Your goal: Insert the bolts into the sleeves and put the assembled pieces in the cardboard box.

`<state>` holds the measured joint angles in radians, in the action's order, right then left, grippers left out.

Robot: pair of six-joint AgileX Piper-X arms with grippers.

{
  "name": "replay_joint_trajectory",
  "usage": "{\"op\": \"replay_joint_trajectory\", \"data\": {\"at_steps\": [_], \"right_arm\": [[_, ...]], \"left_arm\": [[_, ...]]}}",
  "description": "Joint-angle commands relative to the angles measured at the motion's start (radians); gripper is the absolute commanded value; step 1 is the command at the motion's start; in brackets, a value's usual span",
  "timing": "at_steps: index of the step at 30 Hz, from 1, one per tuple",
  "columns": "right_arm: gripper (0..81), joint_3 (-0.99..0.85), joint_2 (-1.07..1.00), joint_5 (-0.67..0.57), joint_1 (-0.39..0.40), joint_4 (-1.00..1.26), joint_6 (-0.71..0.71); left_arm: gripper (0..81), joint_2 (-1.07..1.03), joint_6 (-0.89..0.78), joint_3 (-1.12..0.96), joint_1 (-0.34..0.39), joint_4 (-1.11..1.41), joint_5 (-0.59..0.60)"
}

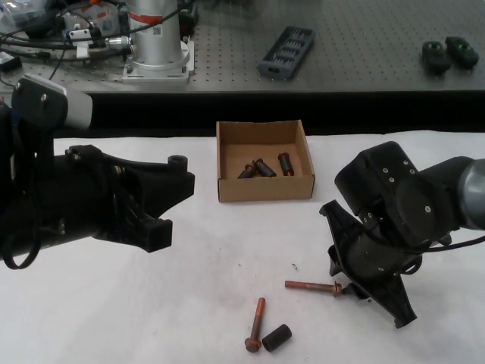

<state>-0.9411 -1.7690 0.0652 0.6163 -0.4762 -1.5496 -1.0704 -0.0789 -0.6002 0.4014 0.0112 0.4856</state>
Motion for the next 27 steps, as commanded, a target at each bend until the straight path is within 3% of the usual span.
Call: {"op": "replay_joint_trajectory", "data": {"at_steps": [1,8,19,27], "right_arm": [[24.4,0.001,-0.002,-0.045,0.003,-0.006,-0.006],[24.4,0.001,0.0,-0.056,0.003,-0.006,-0.013],[24.4,0.001,0.067,-0.051,-0.072,-0.074,0.074],[24.4,0.001,0.107,-0.086,-0.04,-0.024,0.069]], "left_arm": [[8.3,0.01,0.011,-0.003,0.002,0.019,-0.009],[8.3,0.01,0.011,-0.003,0.002,0.019,-0.009],[8.3,0.01,0.011,-0.003,0.002,0.019,-0.009],[8.3,0.01,0.011,-0.004,0.002,0.019,-0.011]]}}
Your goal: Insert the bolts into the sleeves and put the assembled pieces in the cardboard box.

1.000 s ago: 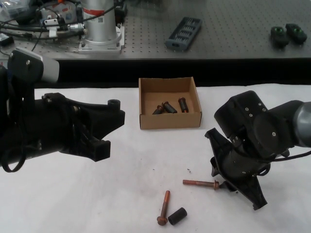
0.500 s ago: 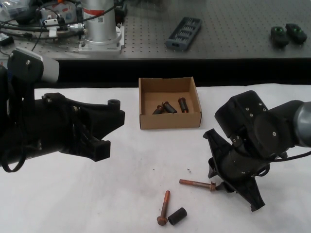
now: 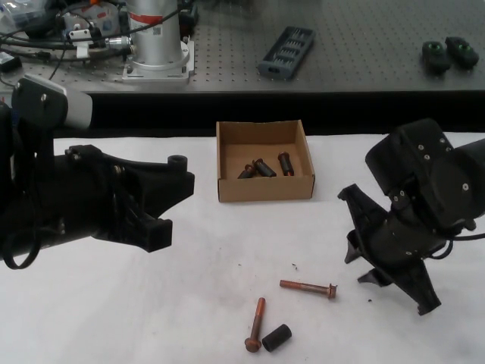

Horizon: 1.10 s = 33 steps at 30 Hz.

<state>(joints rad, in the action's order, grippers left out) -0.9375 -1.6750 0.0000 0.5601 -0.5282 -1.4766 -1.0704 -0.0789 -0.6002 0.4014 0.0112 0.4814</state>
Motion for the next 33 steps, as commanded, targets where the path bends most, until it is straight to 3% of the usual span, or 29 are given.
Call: {"op": "replay_joint_trajectory", "data": {"at_steps": [1,6,10,16,23,33], "right_arm": [[24.4,-0.003,0.013,-0.017,0.028,0.033,-0.022],[25.3,-0.003,0.013,0.009,0.071,0.033,-0.104],[38.4,-0.003,0.013,0.05,0.102,0.048,-0.177],[33.5,-0.003,0.01,0.072,0.134,0.044,-0.278],[33.5,-0.003,-0.004,0.077,0.175,0.043,-0.386],[33.5,0.013,-0.09,0.05,0.19,0.161,-0.426]], "left_arm": [[8.3,0.01,0.011,-0.004,0.002,0.019,-0.007],[8.3,0.01,0.008,-0.004,0.002,0.019,-0.006],[8.3,0.01,0.004,-0.004,0.002,0.019,-0.006],[8.3,0.01,0.003,-0.004,0.002,0.019,-0.006],[8.3,0.01,0.003,-0.004,0.002,0.019,-0.006],[8.3,0.01,0.003,-0.004,0.002,0.019,-0.006]]}}
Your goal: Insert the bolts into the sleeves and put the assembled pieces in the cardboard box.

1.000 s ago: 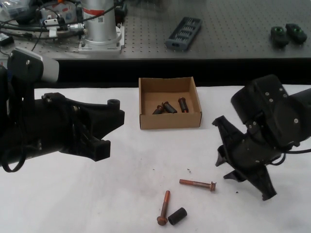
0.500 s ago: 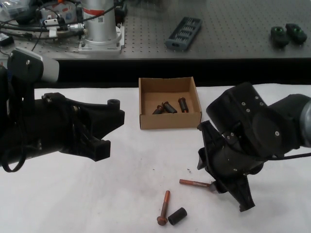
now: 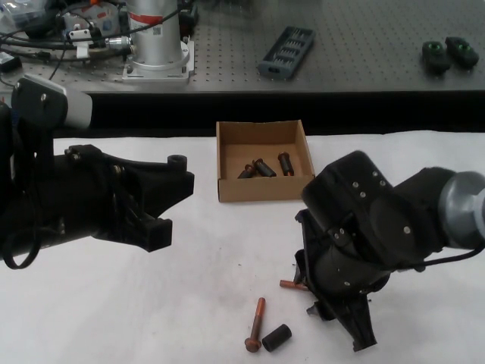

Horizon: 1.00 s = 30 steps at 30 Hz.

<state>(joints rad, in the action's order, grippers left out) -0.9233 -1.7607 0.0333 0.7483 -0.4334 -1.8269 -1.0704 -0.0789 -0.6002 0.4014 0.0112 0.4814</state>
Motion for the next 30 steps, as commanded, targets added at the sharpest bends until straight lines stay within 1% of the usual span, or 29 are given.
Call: {"op": "replay_joint_trajectory", "data": {"at_steps": [1,8,13,18,24,30], "right_arm": [[33.5,-0.001,-0.012,0.016,0.0,0.081,-0.085],[33.5,-0.001,-0.047,0.013,-0.025,0.128,-0.089],[33.0,-0.001,-0.047,0.013,-0.068,0.14,-0.077],[25.8,-0.001,-0.047,0.008,-0.107,0.164,-0.016],[21.1,-0.001,-0.047,0.002,-0.117,0.164,-0.019],[12.7,-0.001,-0.047,0.021,-0.127,0.164,-0.016]], "left_arm": [[8.3,0.01,0.003,-0.004,0.002,0.019,-0.006],[8.3,0.01,0.003,-0.004,0.002,0.019,-0.006],[8.3,0.01,0.003,-0.004,0.002,0.019,-0.006],[8.3,0.01,0.003,-0.004,0.002,0.019,-0.006],[8.3,0.01,0.003,-0.004,0.002,0.019,-0.006],[8.3,0.01,0.003,-0.004,0.002,0.019,-0.006]]}}
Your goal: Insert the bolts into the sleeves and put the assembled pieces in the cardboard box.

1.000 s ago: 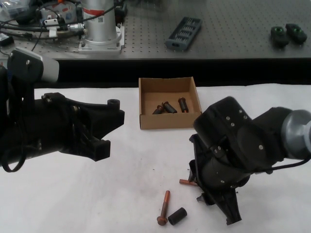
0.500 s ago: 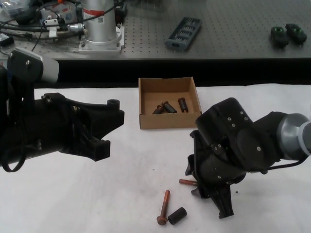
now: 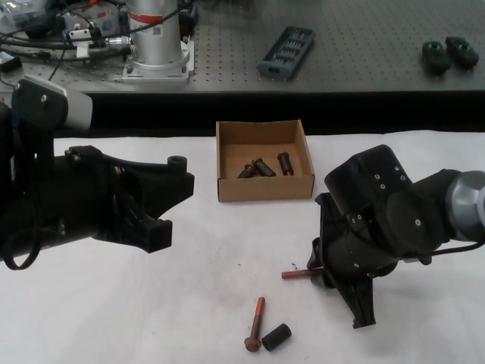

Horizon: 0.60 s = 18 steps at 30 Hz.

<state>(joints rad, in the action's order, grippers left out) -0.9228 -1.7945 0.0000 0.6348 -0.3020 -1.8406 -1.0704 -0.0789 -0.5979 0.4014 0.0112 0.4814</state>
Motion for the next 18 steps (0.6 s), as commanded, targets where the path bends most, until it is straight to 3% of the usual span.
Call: {"op": "replay_joint_trajectory", "data": {"at_steps": [1,8,18], "right_arm": [[11.8,-0.002,-0.013,0.054,-0.016,0.033,0.002],[11.3,-0.002,-0.013,0.03,-0.04,0.02,0.08],[11.3,-0.002,-0.013,-0.122,-0.086,0.016,0.712]], "left_arm": [[8.3,0.01,0.003,-0.006,0.002,0.019,-0.006],[8.3,0.038,0.004,-0.006,0.002,0.019,-0.006],[8.3,0.053,0.004,-0.006,0.002,-0.001,-0.006]]}}
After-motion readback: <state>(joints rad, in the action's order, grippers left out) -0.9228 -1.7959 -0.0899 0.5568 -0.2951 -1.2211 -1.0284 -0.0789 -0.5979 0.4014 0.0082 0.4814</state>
